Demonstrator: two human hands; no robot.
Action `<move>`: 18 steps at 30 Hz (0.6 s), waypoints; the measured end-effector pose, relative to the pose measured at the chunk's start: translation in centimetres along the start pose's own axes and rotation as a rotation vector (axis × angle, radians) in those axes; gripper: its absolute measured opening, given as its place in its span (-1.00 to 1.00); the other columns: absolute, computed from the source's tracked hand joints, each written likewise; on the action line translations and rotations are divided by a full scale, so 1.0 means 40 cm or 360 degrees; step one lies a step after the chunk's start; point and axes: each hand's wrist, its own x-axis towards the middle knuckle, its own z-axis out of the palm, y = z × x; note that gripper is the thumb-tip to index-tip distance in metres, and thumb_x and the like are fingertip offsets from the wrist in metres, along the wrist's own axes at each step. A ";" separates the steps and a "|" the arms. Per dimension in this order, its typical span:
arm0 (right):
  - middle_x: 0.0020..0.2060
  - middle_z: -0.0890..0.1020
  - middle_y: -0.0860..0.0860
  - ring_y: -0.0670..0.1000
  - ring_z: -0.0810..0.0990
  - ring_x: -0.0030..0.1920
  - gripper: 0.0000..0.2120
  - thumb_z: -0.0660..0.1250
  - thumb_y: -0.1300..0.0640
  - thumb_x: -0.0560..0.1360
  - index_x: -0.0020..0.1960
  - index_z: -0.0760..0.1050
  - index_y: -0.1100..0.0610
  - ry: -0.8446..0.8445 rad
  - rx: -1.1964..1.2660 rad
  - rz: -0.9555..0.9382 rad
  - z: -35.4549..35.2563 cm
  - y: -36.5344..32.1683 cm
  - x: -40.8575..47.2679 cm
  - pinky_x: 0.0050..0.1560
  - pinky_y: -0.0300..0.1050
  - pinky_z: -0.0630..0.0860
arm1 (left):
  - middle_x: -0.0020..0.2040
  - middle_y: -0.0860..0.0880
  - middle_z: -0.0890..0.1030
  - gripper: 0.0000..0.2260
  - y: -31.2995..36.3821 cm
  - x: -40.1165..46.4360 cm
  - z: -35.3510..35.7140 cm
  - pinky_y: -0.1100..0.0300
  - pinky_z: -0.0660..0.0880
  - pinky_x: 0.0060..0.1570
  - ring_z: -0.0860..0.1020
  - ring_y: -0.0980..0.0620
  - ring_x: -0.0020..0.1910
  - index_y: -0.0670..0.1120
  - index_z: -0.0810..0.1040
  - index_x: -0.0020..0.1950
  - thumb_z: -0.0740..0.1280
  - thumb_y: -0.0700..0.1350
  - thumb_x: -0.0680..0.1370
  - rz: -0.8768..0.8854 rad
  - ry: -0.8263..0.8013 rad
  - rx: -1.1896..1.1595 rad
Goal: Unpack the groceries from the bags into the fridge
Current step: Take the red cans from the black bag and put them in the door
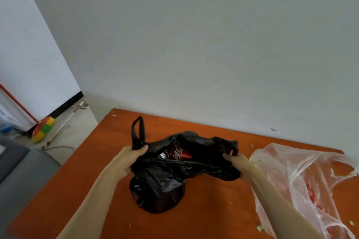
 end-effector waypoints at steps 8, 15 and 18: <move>-0.07 0.55 0.20 0.21 0.51 -0.13 -0.73 -0.04 0.13 0.64 0.14 0.39 0.19 -0.0052 0.1620 0.0479 -0.028 -0.027 -0.021 -0.09 0.10 0.48 | -0.15 -0.23 0.56 -0.73 0.027 0.016 0.022 0.09 0.42 0.04 0.52 -0.10 -0.14 -0.25 0.47 -0.01 0.07 -0.11 0.65 -0.0220 -0.0065 -0.1227; -0.69 0.36 0.00 -0.06 0.34 -0.71 -0.69 0.07 0.31 0.46 -0.45 0.32 0.15 -0.0065 0.1757 0.0262 -0.057 -0.094 -0.118 -0.69 -0.40 0.23 | -0.32 -0.15 0.59 -0.71 0.071 0.096 0.018 0.14 0.49 -0.08 0.57 -0.07 -0.35 -0.24 0.49 -0.09 0.04 -0.15 0.63 -0.0172 -0.0263 -0.1132; -0.54 0.44 0.00 -0.03 0.44 -0.52 -0.69 0.48 0.23 0.20 -0.36 0.32 0.10 -0.0141 0.1642 0.0136 -0.080 -0.068 -0.134 -0.47 -0.29 0.35 | -0.49 -0.12 0.59 -0.83 0.108 0.110 0.037 0.24 0.52 -0.50 0.58 0.01 -0.53 -0.22 0.53 -0.25 0.22 -0.22 0.49 -0.0077 -0.0352 -0.1080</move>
